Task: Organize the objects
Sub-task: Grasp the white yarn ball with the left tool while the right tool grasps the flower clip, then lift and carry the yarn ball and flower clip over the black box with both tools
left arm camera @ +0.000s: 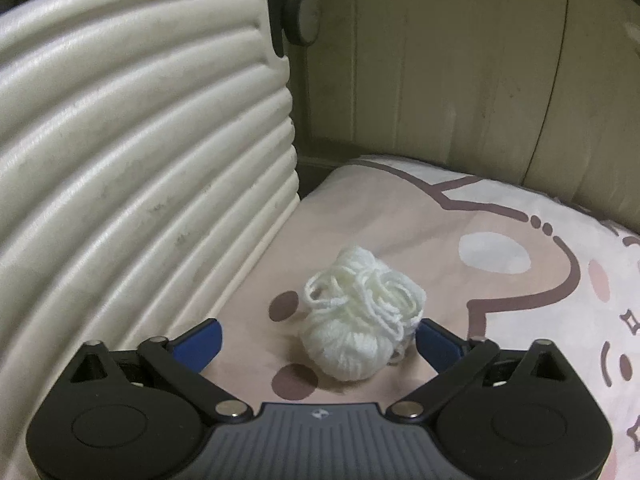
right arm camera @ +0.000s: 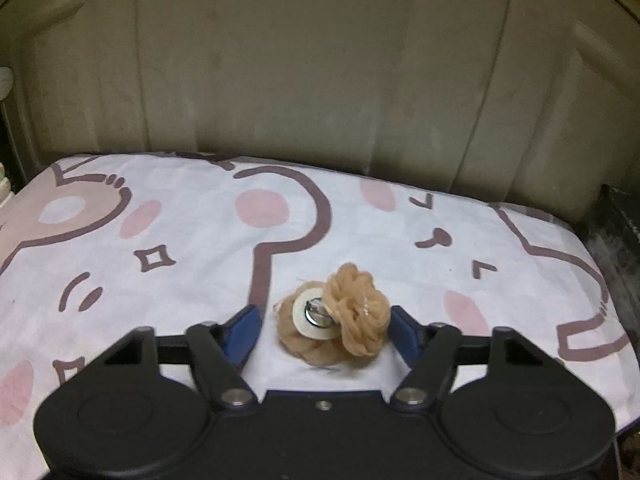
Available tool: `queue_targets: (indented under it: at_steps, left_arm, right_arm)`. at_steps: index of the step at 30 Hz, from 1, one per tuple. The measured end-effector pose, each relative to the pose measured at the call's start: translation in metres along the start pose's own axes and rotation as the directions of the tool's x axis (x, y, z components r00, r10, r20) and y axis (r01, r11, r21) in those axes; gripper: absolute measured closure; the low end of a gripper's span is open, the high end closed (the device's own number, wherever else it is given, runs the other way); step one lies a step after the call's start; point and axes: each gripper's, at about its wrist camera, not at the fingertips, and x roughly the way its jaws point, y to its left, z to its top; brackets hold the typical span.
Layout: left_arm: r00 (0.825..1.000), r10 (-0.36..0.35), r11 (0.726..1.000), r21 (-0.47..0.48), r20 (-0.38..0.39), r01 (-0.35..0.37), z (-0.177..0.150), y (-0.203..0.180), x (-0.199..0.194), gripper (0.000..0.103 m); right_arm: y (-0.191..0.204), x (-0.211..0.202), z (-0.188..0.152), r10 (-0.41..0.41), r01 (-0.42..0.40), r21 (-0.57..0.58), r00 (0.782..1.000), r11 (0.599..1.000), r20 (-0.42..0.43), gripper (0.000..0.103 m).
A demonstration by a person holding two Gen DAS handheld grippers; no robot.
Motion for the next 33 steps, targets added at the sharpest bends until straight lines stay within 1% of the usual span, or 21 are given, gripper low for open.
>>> queue_targets:
  at_steps: [1,2,3,4,5,6,7,8,11,15,21,26,33]
  left_arm:
    - [1.0,-0.008,1.0,-0.002,-0.004,0.008,0.0,0.001,0.0,0.011]
    - [1.0,-0.017,1.0,-0.003,-0.007,0.017,0.0,0.001,0.0,0.016]
    - [1.0,-0.029,1.0,-0.002,-0.007,0.029,0.0,0.002,0.0,0.019]
    - [0.999,-0.04,0.999,0.0,-0.008,0.04,0.001,0.001,0.001,0.026]
    - [0.999,-0.053,0.999,0.003,-0.01,0.053,0.001,0.001,0.001,0.035]
    - [0.998,-0.066,0.998,0.008,-0.013,0.067,0.002,0.0,0.001,0.041]
    - [0.997,-0.081,0.997,0.013,-0.017,0.081,0.002,-0.001,0.001,0.052]
    - [0.996,-0.086,0.996,0.018,-0.021,0.086,0.002,-0.003,0.001,0.053]
    - [0.995,-0.098,0.995,0.024,-0.027,0.099,0.003,-0.004,0.001,0.057]
    - [0.995,-0.098,0.995,0.022,-0.033,0.099,0.003,-0.003,-0.001,0.06]
    - [0.993,-0.111,0.993,0.033,-0.034,0.112,0.004,-0.006,-0.011,0.061]
    - [0.987,-0.158,0.986,0.053,-0.029,0.159,0.006,-0.012,-0.025,0.061]
    - [0.975,-0.22,0.967,0.135,0.021,0.215,0.011,-0.034,-0.062,0.061]
  right_arm:
    - [0.0,0.0,0.0,0.007,-0.007,-0.002,1.0,1.0,0.003,0.041]
    - [0.001,0.0,0.0,0.015,-0.015,-0.003,1.0,1.0,0.004,0.047]
    - [0.001,0.0,0.0,0.023,-0.023,-0.004,1.0,1.0,0.004,0.05]
    - [0.001,-0.001,-0.001,0.03,-0.03,-0.008,1.0,1.0,0.005,0.052]
    - [0.002,-0.001,0.0,0.036,-0.036,-0.014,0.999,0.999,0.005,0.056]
    - [0.002,-0.002,0.0,0.04,-0.039,-0.021,0.999,0.999,0.004,0.057]
    - [0.003,-0.003,0.0,0.04,-0.04,-0.03,0.999,0.999,0.002,0.059]
    - [0.004,-0.003,0.001,0.046,-0.046,-0.035,0.999,0.998,0.0,0.062]
    - [0.004,-0.006,0.002,0.061,-0.061,-0.051,0.998,0.997,-0.009,0.065]
    - [0.003,-0.011,0.002,0.072,-0.072,-0.067,0.997,0.995,-0.012,0.065]
    - [-0.003,-0.019,0.004,0.067,-0.068,-0.052,0.998,0.996,-0.004,0.065]
    - [-0.008,-0.033,0.008,0.064,-0.064,-0.033,0.998,0.997,0.016,0.065]
    - [-0.013,-0.06,0.014,0.079,-0.079,-0.01,0.996,0.997,0.051,0.065]
